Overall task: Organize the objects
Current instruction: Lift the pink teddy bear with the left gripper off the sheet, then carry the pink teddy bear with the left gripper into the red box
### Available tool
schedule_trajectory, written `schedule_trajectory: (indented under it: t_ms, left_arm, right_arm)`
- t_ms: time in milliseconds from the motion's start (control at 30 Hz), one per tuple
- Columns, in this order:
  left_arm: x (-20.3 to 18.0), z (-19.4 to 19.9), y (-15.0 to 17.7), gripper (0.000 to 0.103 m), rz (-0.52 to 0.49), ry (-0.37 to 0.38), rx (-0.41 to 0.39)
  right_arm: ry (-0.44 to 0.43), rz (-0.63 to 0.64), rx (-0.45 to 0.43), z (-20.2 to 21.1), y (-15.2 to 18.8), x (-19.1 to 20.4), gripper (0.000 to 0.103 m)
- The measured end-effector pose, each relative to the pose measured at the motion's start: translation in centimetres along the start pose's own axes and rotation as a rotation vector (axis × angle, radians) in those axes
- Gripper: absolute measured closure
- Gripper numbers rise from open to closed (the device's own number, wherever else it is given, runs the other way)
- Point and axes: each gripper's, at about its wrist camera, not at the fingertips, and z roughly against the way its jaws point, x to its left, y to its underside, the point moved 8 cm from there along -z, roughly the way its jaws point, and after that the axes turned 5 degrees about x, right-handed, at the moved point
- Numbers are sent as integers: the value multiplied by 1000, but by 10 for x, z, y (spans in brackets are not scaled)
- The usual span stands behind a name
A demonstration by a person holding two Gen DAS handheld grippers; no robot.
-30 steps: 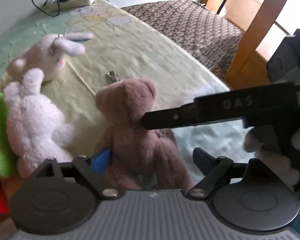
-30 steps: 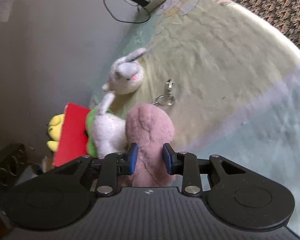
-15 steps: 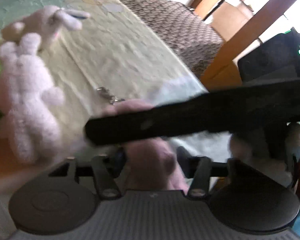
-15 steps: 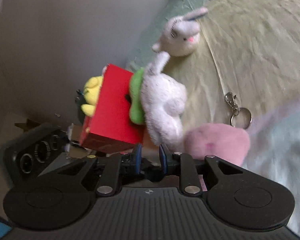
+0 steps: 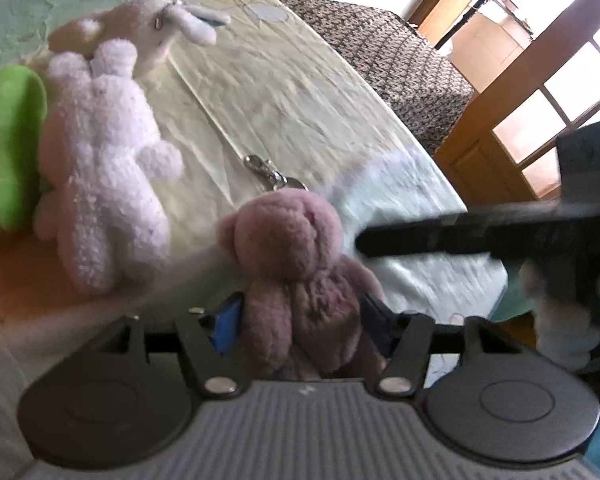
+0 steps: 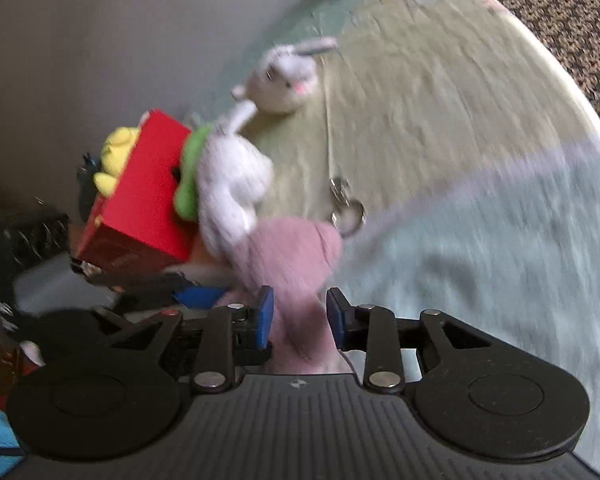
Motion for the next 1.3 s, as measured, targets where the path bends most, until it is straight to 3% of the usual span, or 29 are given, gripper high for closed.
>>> schedule_trajectory:
  t_ms: [67, 267, 567, 900, 1067, 1300]
  left_arm:
    - [1, 2, 4, 30, -1, 14, 3]
    - [0, -7, 3, 33, 5, -3, 21]
    - [-6, 19, 2, 37, -48, -77, -43]
    - [1, 104, 1, 37, -83, -96, -217]
    - [24, 158, 6, 37, -72, -84, -311]
    - [67, 231, 17, 37, -77, -123, -425]
  right_arm:
    - [-16, -12, -6, -7, 2, -1, 65]
    - [-80, -53, 7, -19, 0, 0, 59]
    - [-155, 35, -6, 0, -8, 39, 67]
    - [-239, 167, -79, 9, -29, 129, 68]
    - [-283, 227, -114, -7, -39, 188, 68]
    - [-336, 308, -151, -43, -52, 263, 69]
